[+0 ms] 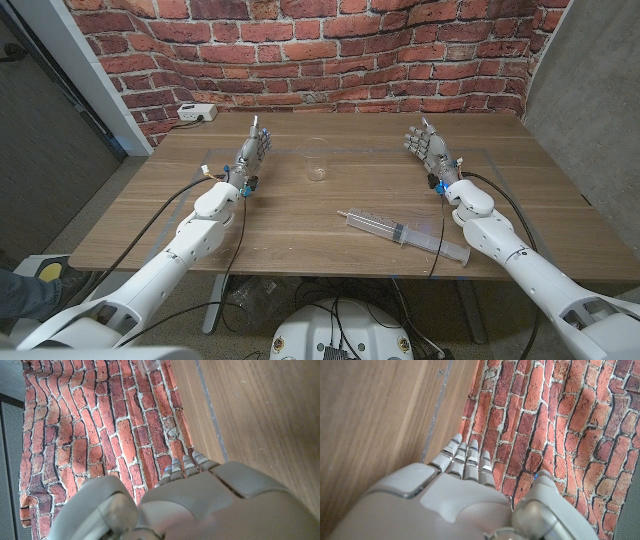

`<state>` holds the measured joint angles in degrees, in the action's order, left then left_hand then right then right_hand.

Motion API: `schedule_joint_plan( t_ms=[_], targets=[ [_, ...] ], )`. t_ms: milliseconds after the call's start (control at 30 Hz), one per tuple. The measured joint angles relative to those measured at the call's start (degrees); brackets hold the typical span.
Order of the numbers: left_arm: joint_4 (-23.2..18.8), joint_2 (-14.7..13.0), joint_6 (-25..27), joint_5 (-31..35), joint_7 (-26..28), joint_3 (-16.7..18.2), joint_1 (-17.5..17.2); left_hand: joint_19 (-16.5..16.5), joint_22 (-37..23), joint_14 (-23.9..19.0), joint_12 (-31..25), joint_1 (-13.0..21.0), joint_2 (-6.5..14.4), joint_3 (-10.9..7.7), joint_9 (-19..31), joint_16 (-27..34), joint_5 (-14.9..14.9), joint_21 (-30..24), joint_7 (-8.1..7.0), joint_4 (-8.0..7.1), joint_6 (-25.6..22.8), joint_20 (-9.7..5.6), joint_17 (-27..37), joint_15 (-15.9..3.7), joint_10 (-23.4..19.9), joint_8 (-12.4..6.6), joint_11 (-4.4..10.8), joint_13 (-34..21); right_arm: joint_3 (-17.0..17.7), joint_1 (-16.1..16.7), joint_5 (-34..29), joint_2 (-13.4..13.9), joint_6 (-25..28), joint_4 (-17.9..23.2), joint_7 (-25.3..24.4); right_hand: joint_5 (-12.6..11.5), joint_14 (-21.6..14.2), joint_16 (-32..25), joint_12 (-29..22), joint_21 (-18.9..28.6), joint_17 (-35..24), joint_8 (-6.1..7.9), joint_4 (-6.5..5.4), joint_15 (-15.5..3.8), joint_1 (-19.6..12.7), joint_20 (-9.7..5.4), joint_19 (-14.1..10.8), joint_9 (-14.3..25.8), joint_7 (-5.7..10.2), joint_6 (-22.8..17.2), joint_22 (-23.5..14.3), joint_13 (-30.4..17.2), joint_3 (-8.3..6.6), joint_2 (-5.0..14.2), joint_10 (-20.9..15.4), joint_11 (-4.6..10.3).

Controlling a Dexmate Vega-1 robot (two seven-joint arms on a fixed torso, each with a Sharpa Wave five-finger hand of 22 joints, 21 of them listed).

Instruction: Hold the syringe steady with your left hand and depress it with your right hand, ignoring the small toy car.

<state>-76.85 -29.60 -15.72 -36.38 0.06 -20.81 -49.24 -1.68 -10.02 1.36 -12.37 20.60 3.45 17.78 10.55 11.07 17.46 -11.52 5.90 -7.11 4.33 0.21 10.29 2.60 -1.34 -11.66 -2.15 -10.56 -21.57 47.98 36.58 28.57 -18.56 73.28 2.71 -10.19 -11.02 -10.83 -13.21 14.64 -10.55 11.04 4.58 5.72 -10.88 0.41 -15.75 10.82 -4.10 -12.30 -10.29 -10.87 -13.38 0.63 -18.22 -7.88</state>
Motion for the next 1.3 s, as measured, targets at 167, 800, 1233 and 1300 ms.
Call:
schedule_joint_plan(
  t_ms=[167, 800, 1233, 1300],
  targets=[
    [-1.8, -0.4, 0.4, 0.4, 0.84, 0.59, -1.17, 0.0, 0.0, -0.24, 0.0, 0.15, 0.13, 0.0, 0.0, 0.0, 0.0, 0.0, 0.0, 0.0, 0.0, 0.0, 0.0, -0.23, -0.41, 0.0, 0.02, 0.0, -0.13, -0.02, -0.32, -0.32, -0.95, -0.48, 0.4, 0.0, 0.0, 0.0, 0.0, 0.0, 0.0, 0.0, 0.0, 0.0, 0.0, 0.0, 0.0, 0.0, -0.17, -0.24, 0.0, 0.0, 0.0, 0.0, 0.0, 0.0],
    [-10.74, -4.35, -0.98, 1.7, 3.7, 4.39, -7.76, 1.5, 0.0, -3.37, -0.68, 1.49, 0.44, -0.26, -0.01, 0.45, 0.0, -0.4, -0.27, 0.25, -3.14, -0.19, -0.01, -0.37, -3.37, -0.65, -0.17, 0.01, -0.27, 2.55, -3.37, 0.88, -2.34, 3.84, -2.52, 0.01, 0.16, 0.0, 0.0, -0.28, 0.01, 0.47, 0.24, 0.14, -0.23, 0.02, 0.03, -0.01, -0.2, -1.74, -0.26, 0.0, -0.23, 0.23, 0.25, -0.21],
    [-13.84, -6.34, -5.32, 2.35, 1.66, 5.59, -11.05, 4.48, 0.0, -6.27, -1.22, 2.19, 1.1, -0.42, -0.02, 1.06, 0.0, -1.28, -0.84, 0.89, -6.21, 0.27, -0.01, -0.7, -6.31, -1.3, -0.18, 0.02, 0.43, 5.06, -5.2, 2.41, -3.93, 7.78, -4.59, 0.01, 0.16, 0.0, 0.0, -0.28, 0.02, 0.61, 0.24, 0.14, -0.23, 0.02, 0.03, -0.02, -0.7, -1.89, -0.26, -0.24, -0.23, 0.23, 0.25, -0.2],
    [-14.32, -6.69, -6.51, 2.82, 1.2, 5.71, -11.66, 4.55, 0.01, -6.57, -1.22, 2.48, 0.81, -0.42, -0.01, 1.06, 0.0, -1.28, -0.77, 0.89, -6.29, 0.2, -0.01, -0.65, -6.4, -1.31, -0.15, 0.02, 0.75, 6.05, -5.52, 2.96, -4.21, 9.02, -5.19, 0.01, 0.16, 0.0, 0.0, -0.28, 0.02, 0.61, 0.24, 0.13, -0.23, 0.01, 0.03, -0.02, -0.7, -1.89, -0.26, -0.24, -0.23, 0.23, 0.25, -0.2]
  ],
)
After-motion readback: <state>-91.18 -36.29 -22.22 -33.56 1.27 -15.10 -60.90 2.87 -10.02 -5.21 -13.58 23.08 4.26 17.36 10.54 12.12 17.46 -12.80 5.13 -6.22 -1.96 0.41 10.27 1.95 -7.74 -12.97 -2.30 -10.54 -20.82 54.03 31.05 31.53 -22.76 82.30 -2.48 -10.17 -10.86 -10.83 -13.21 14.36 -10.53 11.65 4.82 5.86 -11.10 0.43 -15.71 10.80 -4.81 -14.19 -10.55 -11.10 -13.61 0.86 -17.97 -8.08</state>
